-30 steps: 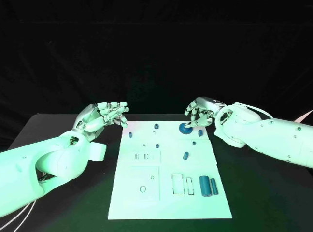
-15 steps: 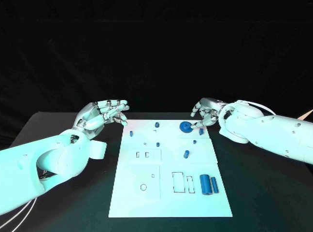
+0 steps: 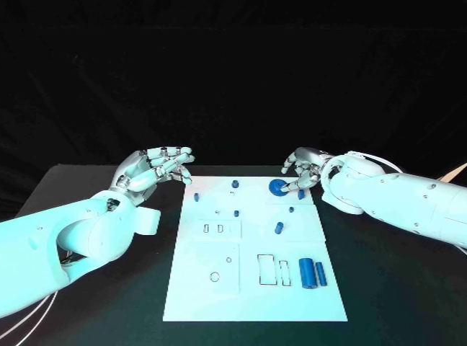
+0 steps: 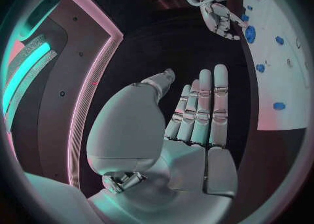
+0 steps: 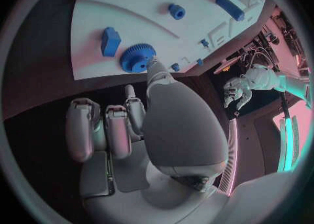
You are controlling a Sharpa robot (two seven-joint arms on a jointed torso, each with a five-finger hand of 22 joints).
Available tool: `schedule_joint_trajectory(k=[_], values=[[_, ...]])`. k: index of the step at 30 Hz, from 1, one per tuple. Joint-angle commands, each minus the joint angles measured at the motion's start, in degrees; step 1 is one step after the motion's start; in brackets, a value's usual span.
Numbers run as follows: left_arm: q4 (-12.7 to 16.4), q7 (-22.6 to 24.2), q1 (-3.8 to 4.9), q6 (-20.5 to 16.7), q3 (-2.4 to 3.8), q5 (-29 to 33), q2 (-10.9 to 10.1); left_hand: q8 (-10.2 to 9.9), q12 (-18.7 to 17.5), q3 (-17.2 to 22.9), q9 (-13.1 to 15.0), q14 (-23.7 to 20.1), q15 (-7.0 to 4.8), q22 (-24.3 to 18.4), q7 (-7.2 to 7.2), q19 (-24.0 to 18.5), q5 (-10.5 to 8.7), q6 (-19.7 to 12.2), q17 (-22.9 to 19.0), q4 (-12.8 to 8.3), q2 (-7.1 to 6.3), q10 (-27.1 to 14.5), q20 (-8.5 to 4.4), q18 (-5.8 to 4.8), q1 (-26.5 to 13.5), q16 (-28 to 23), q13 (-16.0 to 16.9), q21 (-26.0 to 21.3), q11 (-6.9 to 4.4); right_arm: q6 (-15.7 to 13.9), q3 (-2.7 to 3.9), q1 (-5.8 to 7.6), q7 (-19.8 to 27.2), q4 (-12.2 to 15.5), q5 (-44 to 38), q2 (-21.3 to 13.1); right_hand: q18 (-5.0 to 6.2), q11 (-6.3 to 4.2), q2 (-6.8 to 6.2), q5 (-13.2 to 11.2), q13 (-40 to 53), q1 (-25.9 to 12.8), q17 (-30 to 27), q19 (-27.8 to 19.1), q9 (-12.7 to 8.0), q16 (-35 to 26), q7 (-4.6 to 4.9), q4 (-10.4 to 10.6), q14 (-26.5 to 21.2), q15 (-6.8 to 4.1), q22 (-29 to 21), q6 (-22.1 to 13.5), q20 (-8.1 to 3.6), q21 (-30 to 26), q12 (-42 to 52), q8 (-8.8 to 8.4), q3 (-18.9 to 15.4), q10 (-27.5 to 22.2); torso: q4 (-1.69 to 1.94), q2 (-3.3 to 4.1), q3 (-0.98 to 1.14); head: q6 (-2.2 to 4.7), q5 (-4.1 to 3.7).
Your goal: Assemble the parts on the task board
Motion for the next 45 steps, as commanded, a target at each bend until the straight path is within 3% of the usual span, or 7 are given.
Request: schedule_joint_trajectory(k=[1,16,24,31,37,41,45], values=[[0.04,0.09,0.07,0.19,0.05,0.0,0.15,0.5,-0.62,3.2,1.17,-0.67,-0.14,0.85,0.11,-0.45,0.58,0.15,1.01,0.22,-0.04,0.44,-0.19,1.1,-1.22,1.03,0.77,1.02,0.09,0.66,-0.03,-0.34,0.11,-0.39,0.2,0.4,-1.41,-0.22,1.43,1.28,2.44,-0.06,10.88,2.98,0.82,0.95,0.3,0.1,4.67,0.39,8.41,-1.71,-0.06,1.63,1.58,1.44,1.29,3.13,0.0,-0.02,-0.02,-0.16,0.03],[-0.03,0.06,0.07,0.16,0.05,-0.01,0.23,0.51,-0.61,3.33,1.2,-0.67,-0.17,0.93,0.07,-0.53,0.59,0.14,1.06,0.13,0.03,0.41,-0.19,1.13,-1.12,1.13,0.77,1.17,0.06,1.1,-0.1,-1.13,0.45,-1.72,1.34,1.59,-1.73,-0.39,3.0,0.76,4.03,0.35,11.78,3.7,0.72,1.54,0.11,-0.1,4.82,0.31,9.85,-0.17,-0.06,2.83,2.37,1.94,4.35,4.2,-0.03,-0.03,0.01,-0.2,0.08],[-0.06,0.01,0.07,0.11,0.05,-0.01,0.22,0.51,-0.61,3.33,1.2,-0.67,-0.17,0.93,0.07,-0.53,0.59,0.14,1.06,0.13,0.03,0.41,-0.19,1.13,-1.12,1.13,0.77,1.17,0.06,2.12,-0.16,-1.25,0.86,-2.39,2.39,1.98,-1.73,-0.52,7.27,-0.71,4.65,-1.14,11.84,3.62,-0.56,1.64,0.02,-0.28,4.8,0.22,10.12,2.32,-0.12,2.91,2.37,0.95,11.75,4.46,-0.08,-0.03,0.03,-0.25,0.14],[-0.05,-0.03,0.07,0.12,0.05,-0.01,0.22,0.51,-0.61,3.33,1.2,-0.67,-0.17,0.93,0.07,-0.53,0.59,0.14,1.06,0.13,0.03,0.41,-0.19,1.13,-1.12,1.13,0.77,1.17,0.06,3.24,-0.19,-1.33,0.78,-2.68,2.49,2.05,-1.74,-0.65,6.97,-0.88,4.88,-1.63,11.86,3.63,-1.19,1.67,-0.12,-0.56,4.8,0.11,10.25,3.36,-0.21,2.94,2.38,0.43,15.18,4.57,-0.08,-0.01,0.04,-0.34,0.13],[-0.05,-0.05,0.07,0.14,0.05,-0.01,0.19,0.5,-0.61,3.4,1.22,-0.69,-0.19,0.98,0.07,-0.58,0.59,0.12,1.09,0.05,0.03,0.39,-0.19,1.15,-1.06,1.18,0.77,1.27,0.05,2.72,-0.22,-1.39,0.54,-2.37,1.52,1.98,-1.77,-0.71,5.17,-1.22,5.27,-3.14,11.94,3.68,-1.84,1.73,-0.19,-1.25,4.82,0.07,10.45,4.46,-0.24,3.01,2.44,-0.19,19.31,4.84,-0.09,0.0,0.05,-0.44,0.19],[-0.06,-0.06,0.07,0.17,0.05,-0.01,0.17,0.5,-0.61,3.4,1.22,-0.69,-0.19,0.98,0.07,-0.58,0.59,0.12,1.09,0.05,0.03,0.39,-0.19,1.15,-1.06,1.18,0.77,1.27,0.05,-0.05,-0.23,-1.41,0.28,-1.5,-0.05,1.77,-1.81,-0.82,4.85,-1.16,5.45,-3.51,12.03,3.79,-1.92,1.78,-0.3,-1.74,4.84,-0.02,10.62,5.04,-0.31,3.13,2.5,-0.19,20.79,5.0,-0.09,-0.02,0.06,-0.42,0.18],[-0.16,-0.07,0.07,0.19,0.05,-0.01,0.14,0.5,-0.61,3.4,1.22,-0.69,-0.19,0.98,0.07,-0.58,0.59,0.12,1.09,0.05,0.03,0.39,-0.19,1.15,-1.06,1.18,0.77,1.27,0.05,-6.88,-0.23,-1.41,-0.17,0.87,-3.4,1.11,-1.87,-0.84,4.11,-1.29,5.8,-4.29,12.07,3.95,-1.98,1.81,-0.29,-2.19,4.85,-0.04,10.86,5.61,-0.36,3.31,2.68,-0.17,21.98,5.32,-0.12,-0.06,0.05,-0.33,0.22]])
